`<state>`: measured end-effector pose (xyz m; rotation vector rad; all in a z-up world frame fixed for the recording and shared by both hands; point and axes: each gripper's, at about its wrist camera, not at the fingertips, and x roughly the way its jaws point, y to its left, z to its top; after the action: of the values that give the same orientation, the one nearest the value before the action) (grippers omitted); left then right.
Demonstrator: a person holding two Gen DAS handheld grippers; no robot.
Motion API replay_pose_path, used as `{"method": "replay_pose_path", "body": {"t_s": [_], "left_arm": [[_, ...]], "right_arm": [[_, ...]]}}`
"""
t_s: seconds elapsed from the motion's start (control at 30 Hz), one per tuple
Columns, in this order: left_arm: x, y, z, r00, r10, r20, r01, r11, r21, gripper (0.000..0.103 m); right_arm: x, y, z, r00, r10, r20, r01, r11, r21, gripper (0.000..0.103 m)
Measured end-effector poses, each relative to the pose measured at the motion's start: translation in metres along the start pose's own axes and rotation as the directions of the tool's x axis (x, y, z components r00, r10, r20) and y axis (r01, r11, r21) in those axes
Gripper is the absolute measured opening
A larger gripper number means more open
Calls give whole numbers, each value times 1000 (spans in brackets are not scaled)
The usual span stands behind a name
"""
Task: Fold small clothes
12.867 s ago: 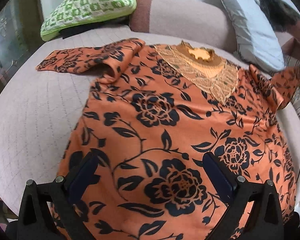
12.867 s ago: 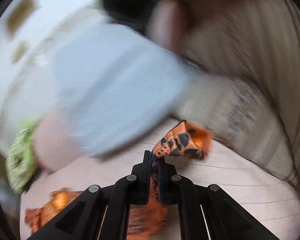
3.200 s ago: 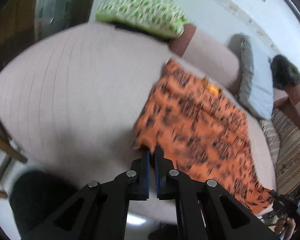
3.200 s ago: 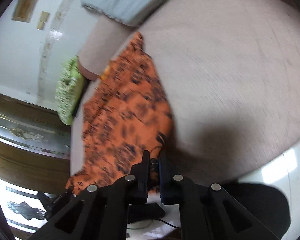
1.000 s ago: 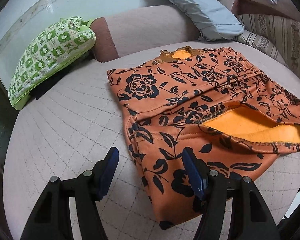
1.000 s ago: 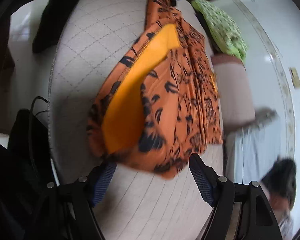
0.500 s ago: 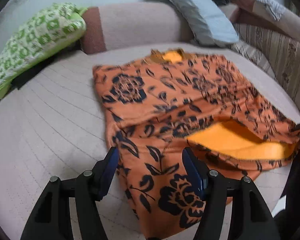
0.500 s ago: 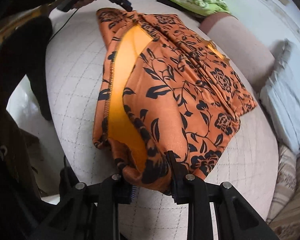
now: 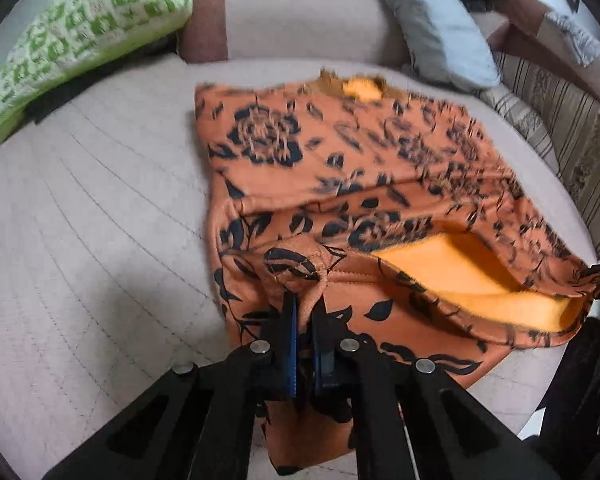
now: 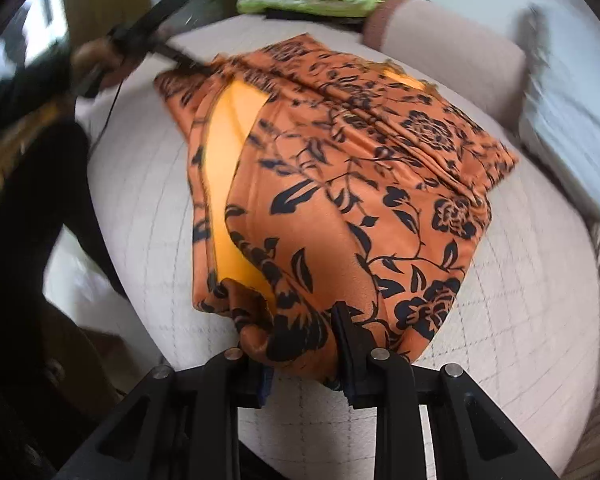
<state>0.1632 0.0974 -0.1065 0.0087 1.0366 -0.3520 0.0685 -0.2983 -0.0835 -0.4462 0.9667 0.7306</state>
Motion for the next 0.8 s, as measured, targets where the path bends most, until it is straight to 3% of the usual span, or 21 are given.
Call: {"method": "replay_pose_path", "body": {"t_s": [0.17, 0.43, 0.63, 0.8], "left_arm": [[-55, 1, 3, 983, -10, 185, 15, 1000, -27, 5], [-124, -6, 25, 911, -7, 412, 1, 1000, 17, 5], [-132, -3, 56, 875, 27, 483, -54, 998, 41, 5], [-126, 17, 108, 850, 76, 521, -104, 994, 25, 4]], "right_arm": [[-35, -33, 6, 992, -3, 124, -18, 986, 168, 15], [-87, -79, 36, 951, -83, 298, -2, 962, 273, 12], [-86, -113, 72, 926, -141, 351, 35, 956, 293, 12], [-78, -146, 122, 901, -191, 390, 81, 956, 281, 11]]}}
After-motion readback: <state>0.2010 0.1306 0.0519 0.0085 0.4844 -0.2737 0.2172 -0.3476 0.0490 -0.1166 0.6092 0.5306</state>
